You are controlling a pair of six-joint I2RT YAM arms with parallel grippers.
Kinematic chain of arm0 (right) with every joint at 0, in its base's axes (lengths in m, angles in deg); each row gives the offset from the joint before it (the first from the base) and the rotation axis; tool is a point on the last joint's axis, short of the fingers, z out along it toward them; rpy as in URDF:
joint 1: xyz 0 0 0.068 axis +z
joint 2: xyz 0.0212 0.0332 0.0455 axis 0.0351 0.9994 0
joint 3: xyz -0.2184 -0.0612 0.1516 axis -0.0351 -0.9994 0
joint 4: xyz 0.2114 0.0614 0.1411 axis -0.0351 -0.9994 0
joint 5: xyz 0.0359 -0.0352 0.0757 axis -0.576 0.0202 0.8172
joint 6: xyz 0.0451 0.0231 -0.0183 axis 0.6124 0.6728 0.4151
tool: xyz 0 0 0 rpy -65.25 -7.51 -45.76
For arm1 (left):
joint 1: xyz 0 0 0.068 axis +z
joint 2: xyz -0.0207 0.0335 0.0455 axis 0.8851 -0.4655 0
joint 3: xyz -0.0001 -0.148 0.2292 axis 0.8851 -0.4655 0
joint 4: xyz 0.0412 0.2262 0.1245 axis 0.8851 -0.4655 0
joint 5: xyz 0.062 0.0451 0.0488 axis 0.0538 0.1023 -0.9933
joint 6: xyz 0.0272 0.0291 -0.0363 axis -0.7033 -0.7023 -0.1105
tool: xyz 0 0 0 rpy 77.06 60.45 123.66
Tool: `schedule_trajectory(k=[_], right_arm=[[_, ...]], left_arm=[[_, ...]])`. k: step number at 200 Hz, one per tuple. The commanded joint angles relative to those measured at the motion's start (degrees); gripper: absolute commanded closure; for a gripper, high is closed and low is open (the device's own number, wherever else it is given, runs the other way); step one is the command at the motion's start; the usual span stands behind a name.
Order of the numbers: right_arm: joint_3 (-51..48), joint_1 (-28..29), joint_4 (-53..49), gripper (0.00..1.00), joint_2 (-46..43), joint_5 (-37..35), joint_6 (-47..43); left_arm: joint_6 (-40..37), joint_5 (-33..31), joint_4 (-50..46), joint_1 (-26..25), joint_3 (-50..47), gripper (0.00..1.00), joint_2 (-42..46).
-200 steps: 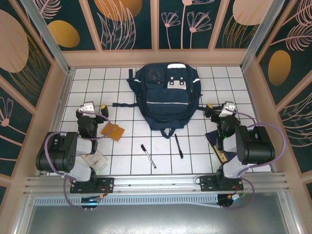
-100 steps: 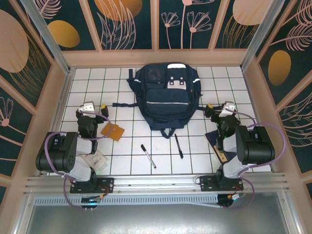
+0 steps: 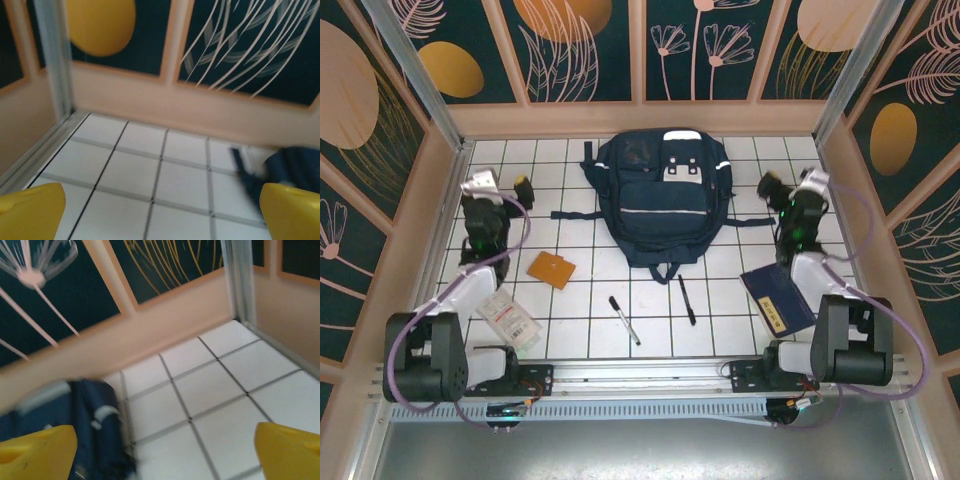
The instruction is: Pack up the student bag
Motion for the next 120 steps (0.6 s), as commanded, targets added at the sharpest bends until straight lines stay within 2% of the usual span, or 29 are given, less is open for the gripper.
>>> schedule_trajectory(k=[1,12,21,37,53,64,90,120], right_arm=[[4.8,3.1,-24.7,0.19,3.3,13.7,8.8],[6.5,6.2,-27.1,0.27,5.4,19.9,6.3],[8.7,9.2,-30.5,0.30,7.0,21.4,3.8],[11.4,15.2,-35.8,0.31,9.2,18.3,-0.3],[10.8,19.1,-35.3,0.31,10.7,17.2,-1.3],[10.0,19.5,-34.1,0.31,12.0,18.8,0.1],[8.7,20.0,-30.8,0.33,13.9,22.3,1.4],[8.6,20.6,-28.3,0.35,16.6,24.6,2.3]], left_arm=[[12.8,16.1,-18.0,0.3,5.8,0.01,0.1],[15.4,24.6,-18.9,-0.2,7.6,0.01,-2.1],[15.2,28.5,-20.6,-2.1,9.0,0.04,-3.5],[13.3,27.6,-24.8,-7.8,11.3,0.02,-4.6],[18.3,30.2,-23.7,-10.3,11.0,0.01,-6.6],[19.9,31.3,-23.1,-12.5,10.9,0.01,-8.8],[16.1,26.0,-28.6,-20.2,14.8,0.01,-13.3],[20.7,26.1,-29.5,-21.9,18.1,0.01,-19.3]])
